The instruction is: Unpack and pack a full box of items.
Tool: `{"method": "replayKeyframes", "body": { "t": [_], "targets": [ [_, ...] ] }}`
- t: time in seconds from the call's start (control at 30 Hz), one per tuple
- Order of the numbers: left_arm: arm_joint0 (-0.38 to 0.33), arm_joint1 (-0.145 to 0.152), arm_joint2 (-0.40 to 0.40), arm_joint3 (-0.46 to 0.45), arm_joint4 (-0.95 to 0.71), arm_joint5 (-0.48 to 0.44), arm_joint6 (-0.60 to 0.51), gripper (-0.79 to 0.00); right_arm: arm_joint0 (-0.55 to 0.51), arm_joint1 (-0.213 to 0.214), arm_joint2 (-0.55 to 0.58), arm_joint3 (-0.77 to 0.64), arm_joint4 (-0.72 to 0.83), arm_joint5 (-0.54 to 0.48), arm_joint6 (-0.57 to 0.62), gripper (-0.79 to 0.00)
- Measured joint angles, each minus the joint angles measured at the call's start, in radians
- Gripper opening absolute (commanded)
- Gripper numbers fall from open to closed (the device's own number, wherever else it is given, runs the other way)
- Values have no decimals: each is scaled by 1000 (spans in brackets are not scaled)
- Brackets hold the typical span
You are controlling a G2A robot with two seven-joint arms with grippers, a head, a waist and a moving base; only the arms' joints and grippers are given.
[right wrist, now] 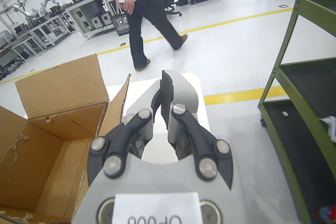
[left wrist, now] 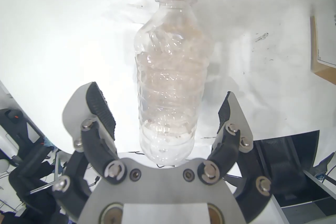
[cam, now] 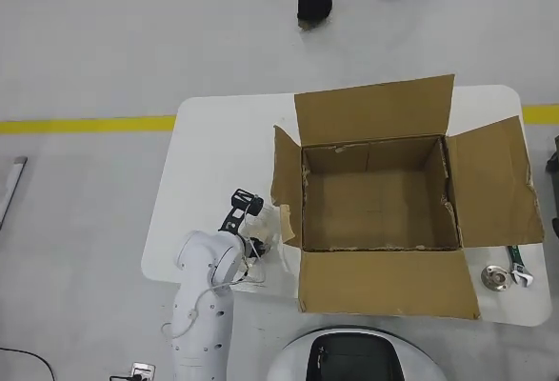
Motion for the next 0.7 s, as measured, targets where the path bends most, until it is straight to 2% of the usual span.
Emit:
{"method": "replayKeyframes", "body": {
  "t": [0.2,0.23,0.27,0.3,0.33,0.4,0.5,0.57,0.6,0.7],
  "targets": [
    [-19,9,1,55,7,2,25,-18,0,0,0,0,0,0,0,-785],
    [-22,11,1,62,7,2,28,-175,0,0,0,0,0,0,0,-785],
    [-25,12,3,71,6,2,31,-379,0,0,0,0,0,0,0,-785],
    [-26,13,4,77,5,2,32,-434,0,0,0,0,0,0,0,-785],
    [-27,14,6,82,4,2,34,-610,0,0,0,0,0,0,0,-785],
    [-30,16,11,92,1,4,35,-785,0,0,0,0,0,0,0,-785],
    [-29,19,19,97,-3,11,37,-785,0,0,0,0,0,0,0,-776],
    [-26,21,23,96,-3,17,41,-785,0,0,0,0,0,0,0,-523],
    [-24,22,25,93,-3,20,42,-785,0,0,0,0,0,0,0,0],
    [-17,25,27,70,-11,35,39,-785,0,0,0,0,-6,-5,0,0]
  ]
}}
